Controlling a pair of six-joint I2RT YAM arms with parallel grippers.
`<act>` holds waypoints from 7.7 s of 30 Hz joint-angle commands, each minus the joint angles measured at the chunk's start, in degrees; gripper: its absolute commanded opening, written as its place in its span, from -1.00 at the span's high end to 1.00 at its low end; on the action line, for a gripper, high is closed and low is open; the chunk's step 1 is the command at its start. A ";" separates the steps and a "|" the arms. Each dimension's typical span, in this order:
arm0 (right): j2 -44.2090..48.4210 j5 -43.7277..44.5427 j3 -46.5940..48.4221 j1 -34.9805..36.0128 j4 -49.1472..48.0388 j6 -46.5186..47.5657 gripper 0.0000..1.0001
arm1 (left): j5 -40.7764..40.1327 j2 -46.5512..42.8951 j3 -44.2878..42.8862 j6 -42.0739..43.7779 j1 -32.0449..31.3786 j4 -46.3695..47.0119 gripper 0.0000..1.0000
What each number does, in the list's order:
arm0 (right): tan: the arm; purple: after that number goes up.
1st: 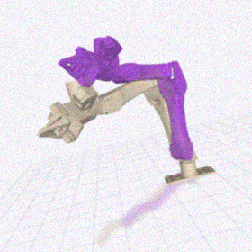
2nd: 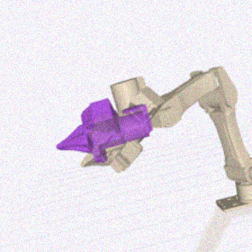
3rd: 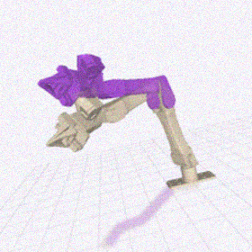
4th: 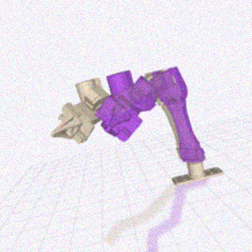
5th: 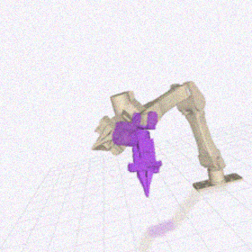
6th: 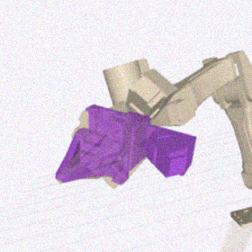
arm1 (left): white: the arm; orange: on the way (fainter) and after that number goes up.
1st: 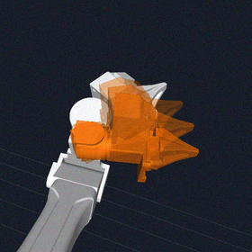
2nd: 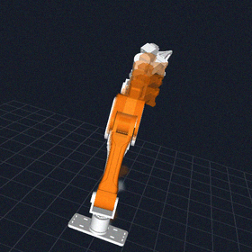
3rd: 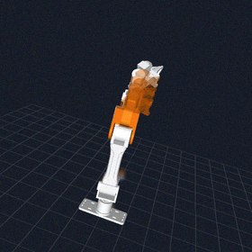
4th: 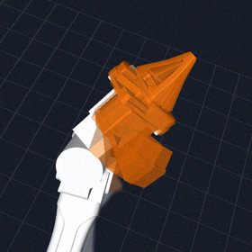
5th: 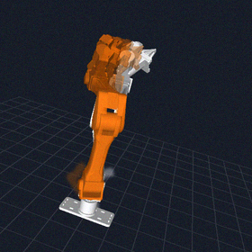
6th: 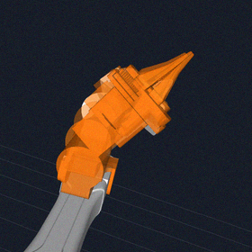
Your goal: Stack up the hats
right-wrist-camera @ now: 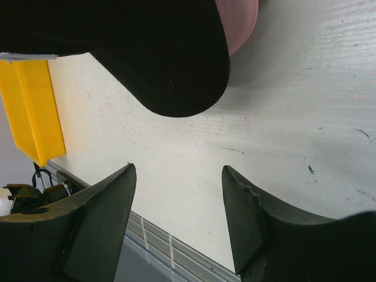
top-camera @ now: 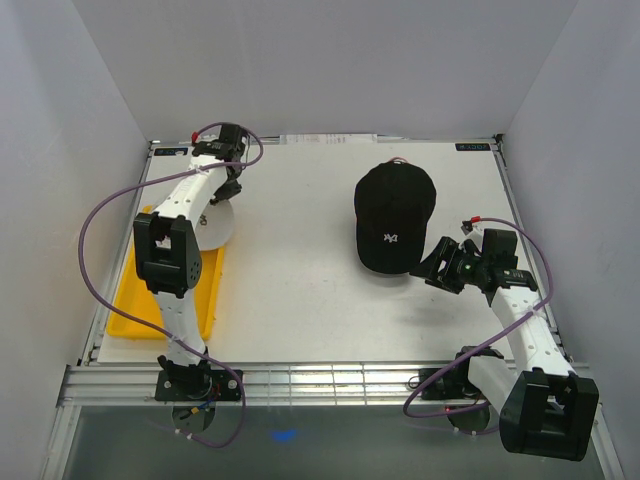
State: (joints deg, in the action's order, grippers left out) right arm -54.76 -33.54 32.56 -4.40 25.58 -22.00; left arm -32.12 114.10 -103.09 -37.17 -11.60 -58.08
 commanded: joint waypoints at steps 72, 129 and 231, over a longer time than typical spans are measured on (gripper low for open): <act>-10.37 5.94 34.68 32.79 -32.27 -56.84 -0.45 | 33.17 -46.61 60.73 -65.05 -17.67 120.31 1.00; -18.45 -12.51 41.97 9.77 -20.57 -39.80 0.29 | 50.83 -10.23 42.19 -65.67 -27.87 134.46 1.00; -9.92 -14.45 26.24 1.59 -9.59 -22.74 -0.01 | 56.55 -0.37 57.30 -59.78 -38.41 149.23 1.00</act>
State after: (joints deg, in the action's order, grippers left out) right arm -65.34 -41.06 53.49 -4.40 22.59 -43.27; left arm 7.60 114.63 -46.13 -101.73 -44.38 84.14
